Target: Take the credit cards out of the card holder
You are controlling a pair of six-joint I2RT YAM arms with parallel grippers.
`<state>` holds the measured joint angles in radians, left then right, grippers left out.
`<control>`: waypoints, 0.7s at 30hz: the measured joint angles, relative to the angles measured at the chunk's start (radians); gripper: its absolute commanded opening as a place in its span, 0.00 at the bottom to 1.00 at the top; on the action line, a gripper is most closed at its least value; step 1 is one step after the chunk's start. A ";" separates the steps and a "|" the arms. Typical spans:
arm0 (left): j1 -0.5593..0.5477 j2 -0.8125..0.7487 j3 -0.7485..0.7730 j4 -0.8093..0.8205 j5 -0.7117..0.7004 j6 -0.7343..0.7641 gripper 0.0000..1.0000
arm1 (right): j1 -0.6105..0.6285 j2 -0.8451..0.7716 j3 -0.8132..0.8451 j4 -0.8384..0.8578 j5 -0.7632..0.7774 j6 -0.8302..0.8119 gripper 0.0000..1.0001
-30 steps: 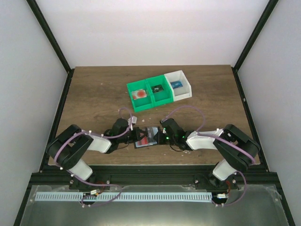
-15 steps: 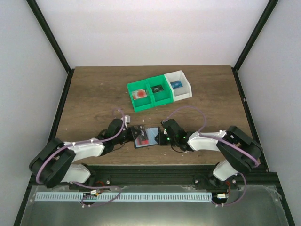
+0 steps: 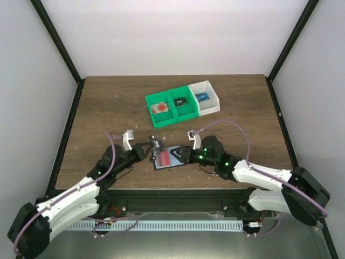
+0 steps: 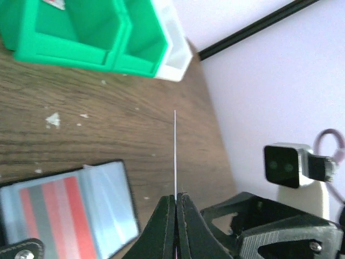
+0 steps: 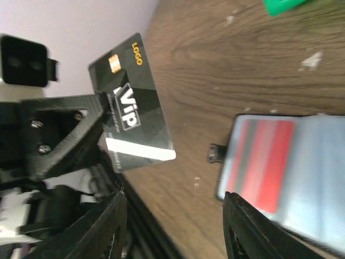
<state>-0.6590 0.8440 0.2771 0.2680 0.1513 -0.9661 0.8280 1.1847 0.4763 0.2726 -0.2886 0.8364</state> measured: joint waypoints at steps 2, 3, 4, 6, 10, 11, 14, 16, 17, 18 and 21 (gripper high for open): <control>0.000 -0.074 -0.049 0.049 0.017 -0.037 0.00 | 0.000 -0.020 -0.030 0.081 -0.044 0.035 0.57; 0.000 -0.103 -0.074 0.077 0.030 -0.059 0.00 | 0.000 -0.021 -0.039 0.114 -0.061 0.050 0.60; 0.000 -0.123 -0.092 0.099 0.040 -0.078 0.00 | 0.000 -0.019 -0.048 0.155 -0.083 0.067 0.62; 0.000 -0.145 -0.113 0.132 0.063 -0.109 0.00 | 0.000 -0.015 -0.053 0.211 -0.113 0.097 0.61; 0.000 -0.150 -0.120 0.220 0.124 -0.160 0.00 | 0.004 0.016 -0.047 0.314 -0.170 0.134 0.53; 0.000 -0.149 -0.122 0.241 0.133 -0.168 0.00 | 0.006 0.028 -0.043 0.329 -0.182 0.140 0.51; 0.000 -0.145 -0.134 0.324 0.165 -0.201 0.00 | 0.013 0.066 -0.029 0.358 -0.214 0.171 0.41; 0.000 -0.143 -0.140 0.351 0.177 -0.215 0.00 | 0.016 0.073 -0.025 0.369 -0.227 0.182 0.31; 0.000 -0.142 -0.142 0.361 0.184 -0.222 0.00 | 0.018 0.073 -0.025 0.374 -0.232 0.193 0.25; 0.000 -0.142 -0.143 0.368 0.189 -0.229 0.00 | 0.018 0.072 -0.025 0.382 -0.235 0.199 0.19; 0.000 -0.142 -0.149 0.387 0.198 -0.243 0.00 | 0.019 0.060 -0.025 0.406 -0.248 0.198 0.01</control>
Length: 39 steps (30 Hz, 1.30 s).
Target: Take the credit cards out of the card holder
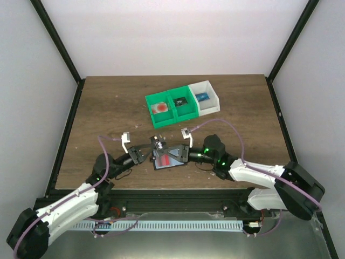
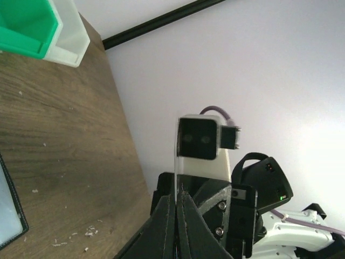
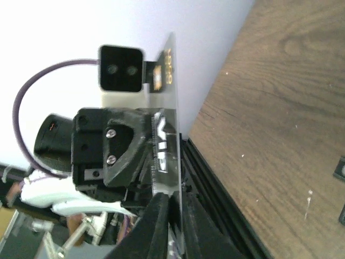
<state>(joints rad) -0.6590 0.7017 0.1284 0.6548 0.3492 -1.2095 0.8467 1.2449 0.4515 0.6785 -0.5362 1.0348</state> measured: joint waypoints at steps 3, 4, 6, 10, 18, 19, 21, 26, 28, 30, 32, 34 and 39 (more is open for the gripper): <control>0.003 -0.009 -0.016 0.010 0.006 -0.014 0.24 | 0.000 -0.014 0.000 0.025 -0.029 -0.004 0.00; 0.004 -0.013 -0.016 0.010 0.012 -0.014 0.35 | 0.000 -0.016 0.000 0.026 -0.032 -0.005 0.00; 0.003 -0.032 -0.012 -0.009 0.029 0.000 0.51 | 0.000 -0.034 0.000 0.015 -0.047 -0.027 0.00; 0.004 -0.110 0.045 -0.160 0.061 0.059 0.67 | 0.000 -0.116 0.000 -0.090 -0.092 -0.130 0.00; 0.004 -0.193 0.171 -0.406 0.192 0.225 0.63 | 0.000 -0.288 0.000 -0.361 -0.246 -0.332 0.00; 0.004 -0.183 0.182 -0.427 0.214 0.247 0.59 | 0.000 -0.295 0.000 -0.388 -0.259 -0.348 0.00; 0.004 -0.164 0.186 -0.449 0.258 0.274 0.50 | 0.000 -0.303 0.000 -0.432 -0.281 -0.374 0.00; 0.004 -0.114 0.183 -0.468 0.375 0.324 0.18 | 0.000 -0.304 0.000 -0.480 -0.321 -0.397 0.01; 0.004 -0.103 0.183 -0.473 0.397 0.335 0.06 | 0.000 -0.303 0.001 -0.484 -0.328 -0.399 0.02; 0.004 -0.100 0.179 -0.466 0.413 0.340 0.00 | 0.000 -0.298 0.003 -0.490 -0.332 -0.404 0.05; 0.005 -0.101 0.169 -0.446 0.422 0.340 0.00 | 0.000 -0.281 0.015 -0.500 -0.338 -0.409 0.13; 0.006 -0.103 0.163 -0.430 0.423 0.339 0.00 | -0.001 -0.266 0.025 -0.514 -0.330 -0.412 0.23; 0.004 -0.130 0.140 -0.395 0.339 0.302 0.00 | -0.001 -0.312 0.005 -0.450 -0.210 -0.319 0.40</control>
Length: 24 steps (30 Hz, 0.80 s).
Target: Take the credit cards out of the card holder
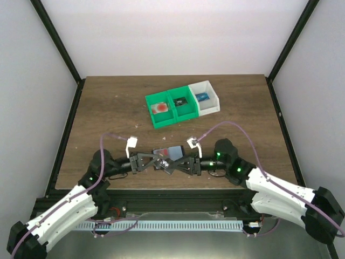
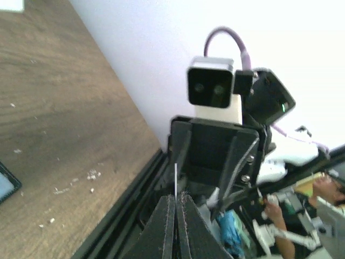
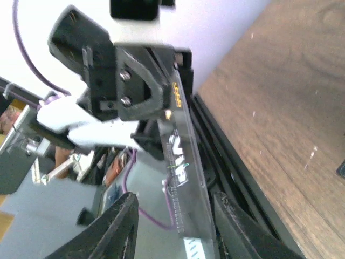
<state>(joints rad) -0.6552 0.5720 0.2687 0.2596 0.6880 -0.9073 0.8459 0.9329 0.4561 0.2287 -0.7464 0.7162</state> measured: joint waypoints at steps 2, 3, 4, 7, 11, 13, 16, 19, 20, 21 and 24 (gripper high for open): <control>0.000 -0.021 -0.038 0.056 -0.058 -0.051 0.00 | 0.000 -0.047 -0.052 0.104 0.050 0.087 0.34; 0.000 -0.031 -0.068 0.103 -0.091 -0.087 0.00 | 0.000 -0.067 -0.095 0.183 0.076 0.144 0.33; 0.000 -0.034 -0.093 0.143 -0.120 -0.117 0.00 | 0.001 -0.072 -0.129 0.246 0.097 0.189 0.32; -0.001 -0.004 -0.132 0.241 -0.187 -0.176 0.00 | 0.003 -0.024 -0.183 0.370 0.147 0.304 0.33; -0.001 0.073 -0.133 0.357 -0.240 -0.215 0.00 | 0.011 0.073 -0.141 0.416 0.173 0.367 0.33; -0.001 0.097 -0.133 0.400 -0.267 -0.225 0.00 | 0.016 0.097 -0.120 0.446 0.187 0.391 0.33; -0.001 0.099 -0.135 0.458 -0.316 -0.248 0.00 | 0.026 0.110 -0.116 0.490 0.214 0.423 0.31; -0.001 0.093 -0.143 0.510 -0.364 -0.267 0.00 | 0.034 0.142 -0.116 0.530 0.229 0.448 0.27; -0.001 0.091 -0.146 0.522 -0.375 -0.270 0.00 | 0.034 0.156 -0.116 0.543 0.231 0.455 0.27; -0.001 0.090 -0.149 0.528 -0.385 -0.272 0.00 | 0.035 0.171 -0.115 0.553 0.232 0.462 0.26; -0.001 0.091 -0.156 0.542 -0.402 -0.275 0.00 | 0.035 0.215 -0.098 0.574 0.240 0.479 0.25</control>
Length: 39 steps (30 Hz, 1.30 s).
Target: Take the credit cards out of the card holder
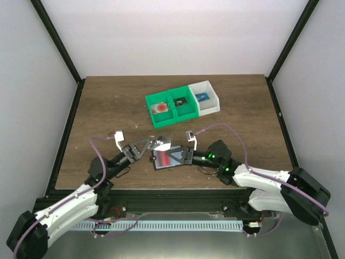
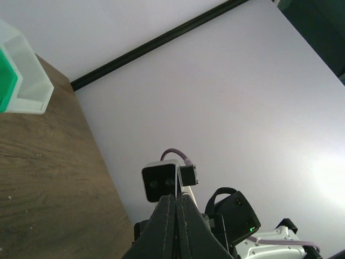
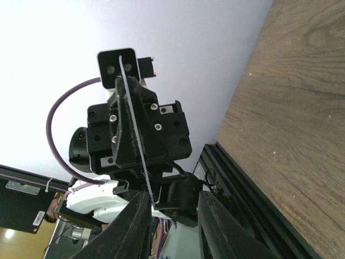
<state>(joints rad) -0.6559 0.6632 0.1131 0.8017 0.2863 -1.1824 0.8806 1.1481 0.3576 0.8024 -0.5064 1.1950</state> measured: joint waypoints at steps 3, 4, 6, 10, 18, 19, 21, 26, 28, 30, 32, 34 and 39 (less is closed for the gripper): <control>0.000 0.000 -0.003 0.014 -0.010 -0.002 0.00 | 0.000 0.022 0.019 0.022 0.012 0.013 0.23; 0.000 0.000 -0.003 0.017 -0.013 -0.003 0.00 | 0.000 0.028 0.024 0.031 0.016 0.016 0.22; 0.000 -0.003 -0.004 0.019 -0.014 -0.004 0.00 | 0.001 0.039 0.029 0.053 0.022 0.023 0.16; 0.000 -0.013 -0.005 0.018 -0.021 -0.003 0.00 | 0.004 0.053 0.036 0.077 0.035 0.034 0.00; 0.000 -0.060 0.002 -0.116 -0.056 0.029 0.59 | -0.020 -0.024 0.064 -0.063 0.077 -0.041 0.00; 0.000 -0.065 0.011 -0.153 -0.058 0.049 0.62 | -0.041 -0.043 0.087 -0.124 0.082 -0.067 0.01; 0.000 -0.070 0.044 -0.233 -0.057 0.089 0.72 | -0.114 -0.086 0.153 -0.269 0.083 -0.138 0.00; 0.000 -0.081 0.129 -0.392 -0.064 0.204 1.00 | -0.306 -0.111 0.311 -0.538 0.060 -0.310 0.00; 0.000 -0.081 0.163 -0.457 -0.072 0.252 1.00 | -0.364 -0.077 0.377 -0.618 0.049 -0.378 0.00; 0.000 -0.079 0.202 -0.535 -0.080 0.312 1.00 | -0.418 -0.015 0.457 -0.713 0.032 -0.451 0.00; 0.001 -0.078 0.237 -0.597 -0.091 0.365 1.00 | -0.452 0.055 0.526 -0.788 0.024 -0.513 0.00; 0.000 -0.081 0.282 -0.673 -0.101 0.430 1.00 | -0.483 0.141 0.609 -0.869 0.019 -0.578 0.00; 0.001 -0.121 0.353 -0.819 -0.152 0.547 0.99 | -0.532 0.360 0.830 -1.023 0.034 -0.710 0.00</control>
<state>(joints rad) -0.6552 0.5426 0.4664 -0.0174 0.1341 -0.6357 0.3489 1.5082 1.1881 -0.2211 -0.4725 0.4847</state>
